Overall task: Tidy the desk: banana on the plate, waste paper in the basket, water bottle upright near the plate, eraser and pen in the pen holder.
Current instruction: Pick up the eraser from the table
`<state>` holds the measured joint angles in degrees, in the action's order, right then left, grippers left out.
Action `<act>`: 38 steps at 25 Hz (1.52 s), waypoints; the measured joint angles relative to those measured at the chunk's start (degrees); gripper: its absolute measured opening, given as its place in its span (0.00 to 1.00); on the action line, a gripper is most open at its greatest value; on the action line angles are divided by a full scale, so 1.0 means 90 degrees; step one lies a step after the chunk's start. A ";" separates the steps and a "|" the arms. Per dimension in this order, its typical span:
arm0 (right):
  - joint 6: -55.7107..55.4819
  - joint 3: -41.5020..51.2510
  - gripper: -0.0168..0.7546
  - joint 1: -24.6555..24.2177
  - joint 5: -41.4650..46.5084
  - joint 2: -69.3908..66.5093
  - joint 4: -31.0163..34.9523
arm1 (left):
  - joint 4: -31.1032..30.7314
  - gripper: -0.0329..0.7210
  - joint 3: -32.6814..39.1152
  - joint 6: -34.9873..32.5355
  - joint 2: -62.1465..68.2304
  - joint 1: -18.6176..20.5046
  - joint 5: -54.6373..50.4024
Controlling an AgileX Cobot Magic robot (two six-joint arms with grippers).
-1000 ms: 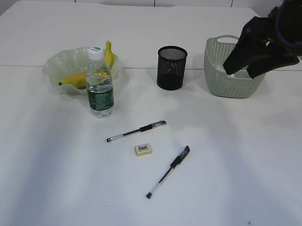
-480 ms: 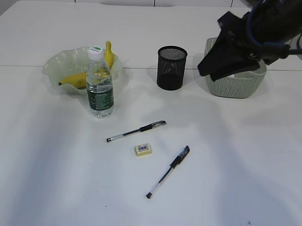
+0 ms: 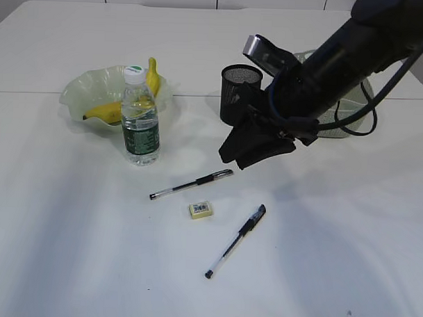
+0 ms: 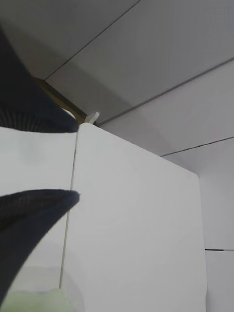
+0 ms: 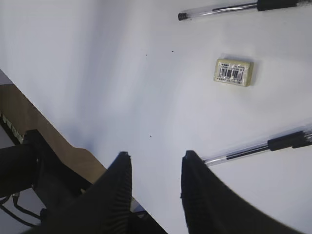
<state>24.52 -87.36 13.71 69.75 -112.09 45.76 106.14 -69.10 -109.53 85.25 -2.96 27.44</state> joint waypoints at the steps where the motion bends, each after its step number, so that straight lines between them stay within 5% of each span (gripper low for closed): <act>1: 0.0000 0.0000 0.37 0.0000 -0.0032 -0.0067 0.0016 | 0.0000 0.40 0.0000 0.0000 0.0000 0.0000 0.0009; 11: 0.1628 0.0000 0.36 0.0000 -0.0147 -0.0111 0.0011 | 0.0000 0.40 0.0000 0.0000 0.0000 0.0000 0.0008; 21: 0.3817 0.0000 0.36 0.0000 -0.0533 -0.0111 -0.1543 | 0.0000 0.38 0.0000 -0.0011 0.0000 0.0000 0.0066; 38: 0.6182 0.0000 0.42 0.0260 -0.1349 -0.0121 -0.2217 | 0.0050 0.37 0.0000 -0.0105 0.0000 0.0000 0.1573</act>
<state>80.16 -87.36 16.04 57.61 -113.18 25.80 106.59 -69.10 -110.47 85.25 -2.96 41.60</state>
